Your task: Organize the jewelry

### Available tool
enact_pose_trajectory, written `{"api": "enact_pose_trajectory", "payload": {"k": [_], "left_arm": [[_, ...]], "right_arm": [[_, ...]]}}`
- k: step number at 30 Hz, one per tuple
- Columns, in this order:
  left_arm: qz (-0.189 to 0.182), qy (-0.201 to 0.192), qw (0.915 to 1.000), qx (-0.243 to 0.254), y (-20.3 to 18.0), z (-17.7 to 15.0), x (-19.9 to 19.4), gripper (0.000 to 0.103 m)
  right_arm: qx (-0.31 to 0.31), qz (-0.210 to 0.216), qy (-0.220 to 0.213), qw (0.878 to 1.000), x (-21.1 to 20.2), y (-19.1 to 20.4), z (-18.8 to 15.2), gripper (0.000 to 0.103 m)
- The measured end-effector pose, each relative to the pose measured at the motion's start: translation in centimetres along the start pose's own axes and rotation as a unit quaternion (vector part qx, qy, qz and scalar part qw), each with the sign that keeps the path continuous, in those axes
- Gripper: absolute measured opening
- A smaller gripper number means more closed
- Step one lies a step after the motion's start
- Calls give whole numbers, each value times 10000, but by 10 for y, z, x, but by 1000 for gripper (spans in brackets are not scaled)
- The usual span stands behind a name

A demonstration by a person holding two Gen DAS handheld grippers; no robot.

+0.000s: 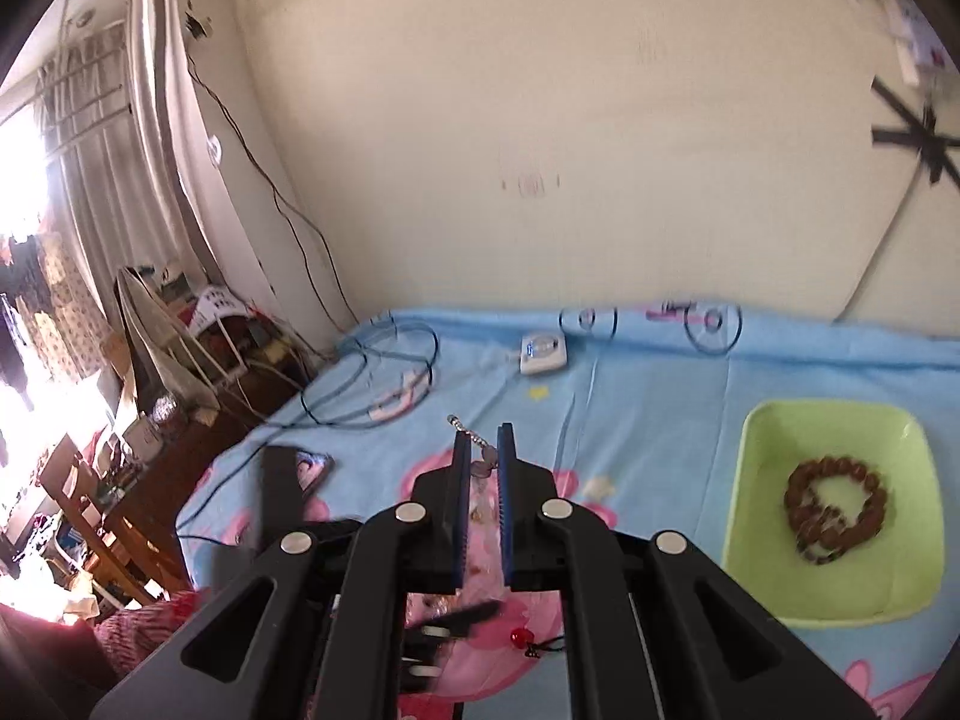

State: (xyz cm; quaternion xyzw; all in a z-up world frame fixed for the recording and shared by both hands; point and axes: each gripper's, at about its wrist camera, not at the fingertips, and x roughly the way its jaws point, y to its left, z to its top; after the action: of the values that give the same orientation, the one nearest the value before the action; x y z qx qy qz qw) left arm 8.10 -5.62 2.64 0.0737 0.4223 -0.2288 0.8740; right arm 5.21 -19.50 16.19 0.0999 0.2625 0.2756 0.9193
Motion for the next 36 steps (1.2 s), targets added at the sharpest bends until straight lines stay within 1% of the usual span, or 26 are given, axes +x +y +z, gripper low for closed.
{"api": "enact_pose_trajectory", "payload": {"k": [1, 2, 3, 5, 9, 11, 17, 20, 23, 26, 27, 28, 29, 30, 32, 34, 36], "left_arm": [[-30, 94, 9999, 20, -1, 5, 7, 29], [-172, 256, 9995, -66, 1, 13, 16, 7], [-312, 286, 9990, -171, 4, 20, 18, 4], [-535, 139, 9980, -300, 7, 38, 10, 4], [-744, -316, 9962, -314, 4, 74, -20, 4], [-742, -519, 9955, -278, 0, 91, -33, 4], [-752, -951, 9925, -147, -17, 132, -66, 3], [-803, -1178, 9898, -68, -26, 161, -88, 3], [-760, -1420, 9869, 106, -42, 185, -108, 3], [-886, -1587, 9828, 321, -61, 198, -120, 3], [-970, -1638, 9809, 394, -69, 198, -122, 5], [-1076, -1656, 9793, 452, -75, 195, -123, 10], [-1216, -1690, 9766, 531, -84, 190, -123, 28], [-1272, -1745, 9746, 590, -90, 186, -123, 52], [-1361, -1963, 9679, 777, -108, 177, -123, 72], [-1381, -2007, 9653, 944, -124, 175, -120, 72], [-1309, -1903, 9675, 1029, -141, 179, -108, 72]], "right_arm": [[-10, -25, -69, 10000, -6, 0, 3, 0], [-13, -58, -125, 9999, -10, -1, 5, 0], [-11, -117, -214, 9997, -18, -3, 10, 0], [3, -177, -324, 9993, -27, -7, 14, 0], [104, -236, -600, 9979, -47, -18, 30, 0], [101, -276, -725, 9969, -56, -21, 39, 0], [13, -455, -1103, 9929, -85, -26, 72, 0], [61, -586, -1279, 9900, -99, -35, 85, 0], [172, -649, -1410, 9877, -111, -46, 95, 0], [196, -710, -1473, 9864, -122, -51, 108, 0], [153, -757, -1492, 9858, -127, -52, 115, 0], [107, -811, -1505, 9852, -130, -52, 120, 0], [49, -881, -1513, 9845, -134, -52, 127, 0], [26, -916, -1513, 9842, -137, -53, 131, 0], [-5, -983, -1495, 9839, -140, -55, 142, 0], [-11, -1006, -1487, 9837, -143, -57, 151, 0], [-17, -1018, -1506, 9833, -146, -58, 158, 0]]}}
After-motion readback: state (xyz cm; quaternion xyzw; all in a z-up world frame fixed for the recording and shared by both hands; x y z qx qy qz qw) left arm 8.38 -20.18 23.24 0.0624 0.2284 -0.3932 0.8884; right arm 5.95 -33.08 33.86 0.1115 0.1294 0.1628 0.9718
